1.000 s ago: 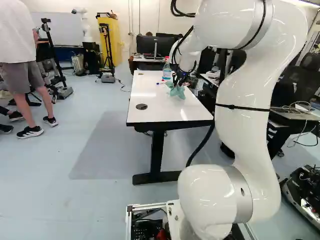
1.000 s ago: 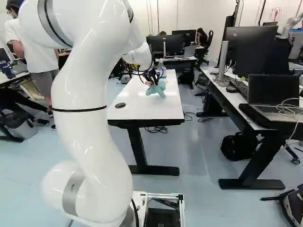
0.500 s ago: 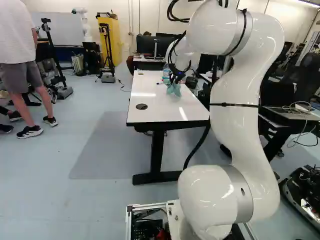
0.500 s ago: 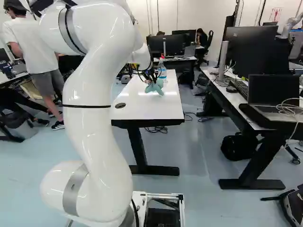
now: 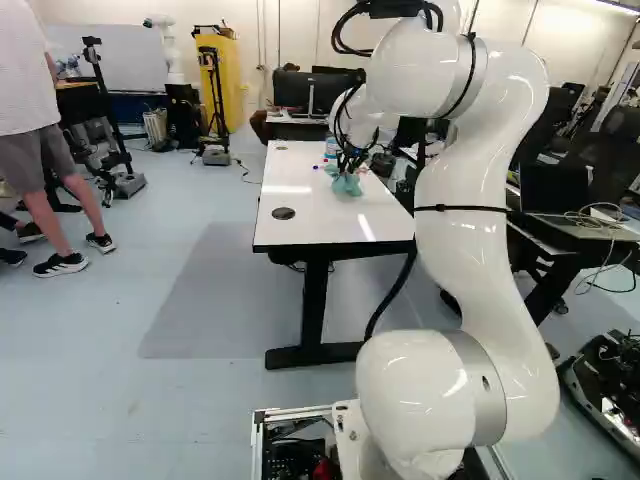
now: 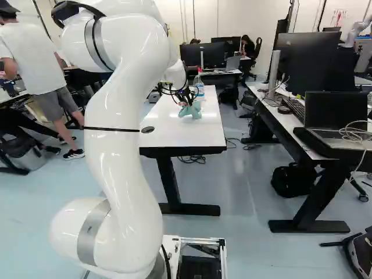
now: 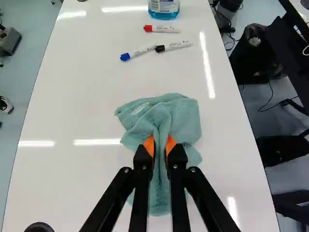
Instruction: Clean the table with the green towel
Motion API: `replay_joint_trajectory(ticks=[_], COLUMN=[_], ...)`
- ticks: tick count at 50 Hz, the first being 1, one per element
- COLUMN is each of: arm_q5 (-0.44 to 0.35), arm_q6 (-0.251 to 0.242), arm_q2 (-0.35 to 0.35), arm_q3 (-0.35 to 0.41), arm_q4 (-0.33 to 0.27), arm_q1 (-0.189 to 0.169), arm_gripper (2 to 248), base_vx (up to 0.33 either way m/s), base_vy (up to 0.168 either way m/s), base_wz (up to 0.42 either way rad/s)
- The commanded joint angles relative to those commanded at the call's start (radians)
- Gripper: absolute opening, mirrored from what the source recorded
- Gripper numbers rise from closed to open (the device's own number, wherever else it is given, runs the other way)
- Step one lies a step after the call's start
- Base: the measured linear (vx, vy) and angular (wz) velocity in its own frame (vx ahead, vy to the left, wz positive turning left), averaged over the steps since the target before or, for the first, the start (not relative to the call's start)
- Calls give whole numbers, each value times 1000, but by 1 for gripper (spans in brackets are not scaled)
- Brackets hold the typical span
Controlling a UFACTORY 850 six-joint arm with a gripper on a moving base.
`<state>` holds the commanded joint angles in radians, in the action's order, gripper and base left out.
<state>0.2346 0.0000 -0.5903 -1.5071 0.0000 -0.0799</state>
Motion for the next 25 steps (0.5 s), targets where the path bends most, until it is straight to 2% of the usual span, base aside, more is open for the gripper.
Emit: replay_joint_trajectory(ticks=[25], arm_q5=[0], arm_q6=[0], arm_q2=[-54], arm_q3=[-11], arm_q4=[0], arm_q1=[0], arm_gripper=[48], base_vx=[0], base_vy=[0], base_wz=[0])
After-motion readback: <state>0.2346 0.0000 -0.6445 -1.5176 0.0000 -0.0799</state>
